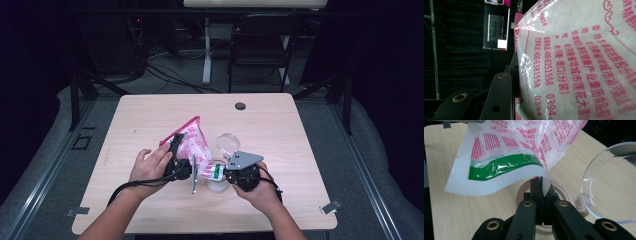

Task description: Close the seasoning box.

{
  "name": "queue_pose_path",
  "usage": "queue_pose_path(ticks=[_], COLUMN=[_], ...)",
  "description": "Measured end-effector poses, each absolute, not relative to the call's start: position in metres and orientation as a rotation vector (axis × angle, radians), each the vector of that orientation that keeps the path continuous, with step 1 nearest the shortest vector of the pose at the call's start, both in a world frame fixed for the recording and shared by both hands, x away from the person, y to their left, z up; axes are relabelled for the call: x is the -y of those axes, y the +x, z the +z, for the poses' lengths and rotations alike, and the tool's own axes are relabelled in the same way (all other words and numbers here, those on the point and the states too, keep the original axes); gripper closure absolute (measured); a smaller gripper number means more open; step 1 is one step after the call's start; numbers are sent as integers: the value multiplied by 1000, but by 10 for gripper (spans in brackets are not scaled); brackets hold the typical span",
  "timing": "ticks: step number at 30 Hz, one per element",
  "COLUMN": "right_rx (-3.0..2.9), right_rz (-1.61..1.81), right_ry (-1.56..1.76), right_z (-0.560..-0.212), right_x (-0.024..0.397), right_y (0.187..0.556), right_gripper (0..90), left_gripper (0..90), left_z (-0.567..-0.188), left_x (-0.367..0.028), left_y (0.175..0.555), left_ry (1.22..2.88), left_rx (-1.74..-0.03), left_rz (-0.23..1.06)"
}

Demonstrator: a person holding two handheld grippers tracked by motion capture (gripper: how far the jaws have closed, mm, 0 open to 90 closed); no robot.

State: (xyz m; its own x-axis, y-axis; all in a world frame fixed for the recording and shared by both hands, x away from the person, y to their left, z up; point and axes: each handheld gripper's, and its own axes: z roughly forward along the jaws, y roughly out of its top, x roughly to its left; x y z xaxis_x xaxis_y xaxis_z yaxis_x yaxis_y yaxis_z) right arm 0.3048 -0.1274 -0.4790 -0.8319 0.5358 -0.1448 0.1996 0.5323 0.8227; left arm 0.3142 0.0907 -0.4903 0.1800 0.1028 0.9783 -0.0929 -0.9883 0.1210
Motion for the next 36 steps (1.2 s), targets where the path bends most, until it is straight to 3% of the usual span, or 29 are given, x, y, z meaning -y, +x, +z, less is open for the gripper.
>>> queue_pose_path(ticks=[36], right_rx=[-2415], right_rz=[1195], right_ry=[614], right_z=[-486], right_x=[126], right_y=[308], right_gripper=[900], left_gripper=[659], left_z=[-495], left_x=[-91], left_y=[315], left_ry=[2299], left_rx=[2], left_rz=[1918])
